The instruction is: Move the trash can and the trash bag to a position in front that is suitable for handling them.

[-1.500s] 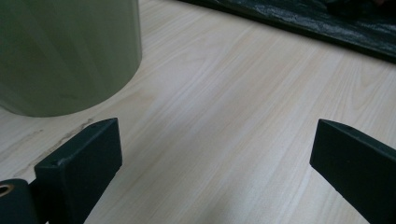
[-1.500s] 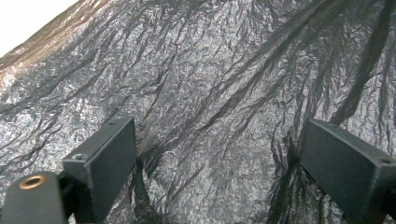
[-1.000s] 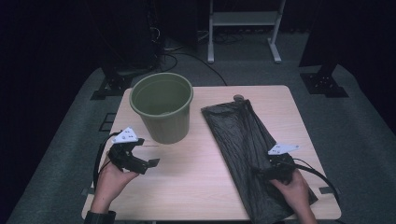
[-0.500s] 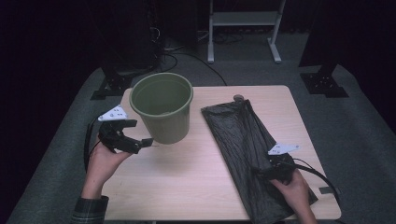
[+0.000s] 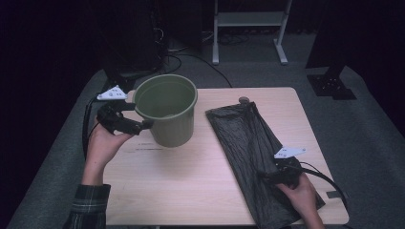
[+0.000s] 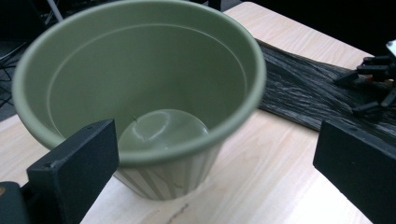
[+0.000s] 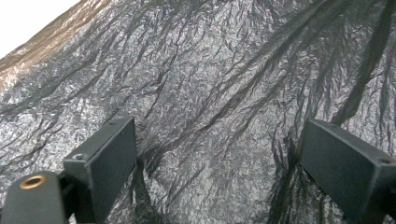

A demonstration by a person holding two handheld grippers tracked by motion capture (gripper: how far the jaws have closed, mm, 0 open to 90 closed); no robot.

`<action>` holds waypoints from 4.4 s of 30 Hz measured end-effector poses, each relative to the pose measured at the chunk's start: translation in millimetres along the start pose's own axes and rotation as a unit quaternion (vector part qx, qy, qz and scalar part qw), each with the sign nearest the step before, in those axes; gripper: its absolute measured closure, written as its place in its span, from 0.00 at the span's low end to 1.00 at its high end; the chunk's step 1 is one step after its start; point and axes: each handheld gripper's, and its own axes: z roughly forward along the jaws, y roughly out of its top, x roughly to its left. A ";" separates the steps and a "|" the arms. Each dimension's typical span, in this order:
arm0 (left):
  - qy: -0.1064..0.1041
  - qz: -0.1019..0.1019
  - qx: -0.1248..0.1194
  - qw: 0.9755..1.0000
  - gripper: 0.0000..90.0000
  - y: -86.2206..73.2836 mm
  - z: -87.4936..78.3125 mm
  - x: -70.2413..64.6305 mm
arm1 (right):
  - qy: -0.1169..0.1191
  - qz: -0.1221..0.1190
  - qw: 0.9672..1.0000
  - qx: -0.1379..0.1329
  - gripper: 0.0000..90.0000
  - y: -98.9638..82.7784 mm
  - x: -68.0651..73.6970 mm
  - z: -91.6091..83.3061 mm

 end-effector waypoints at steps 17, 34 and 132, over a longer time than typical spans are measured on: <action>0.029 -0.014 0.018 0.999 0.00 9.7 28.1 56.5 | 0.001 0.000 1.000 0.000 0.11 -0.1 0.1 -0.1; 0.037 -0.034 0.049 0.998 0.00 -5.3 51.2 76.5 | 0.002 -0.002 1.000 -0.001 0.11 -0.4 0.3 -0.3; -0.057 0.046 -0.020 0.997 0.00 -79.9 -0.2 -57.0 | 0.011 -0.010 1.000 0.000 0.11 -2.7 -1.2 -2.8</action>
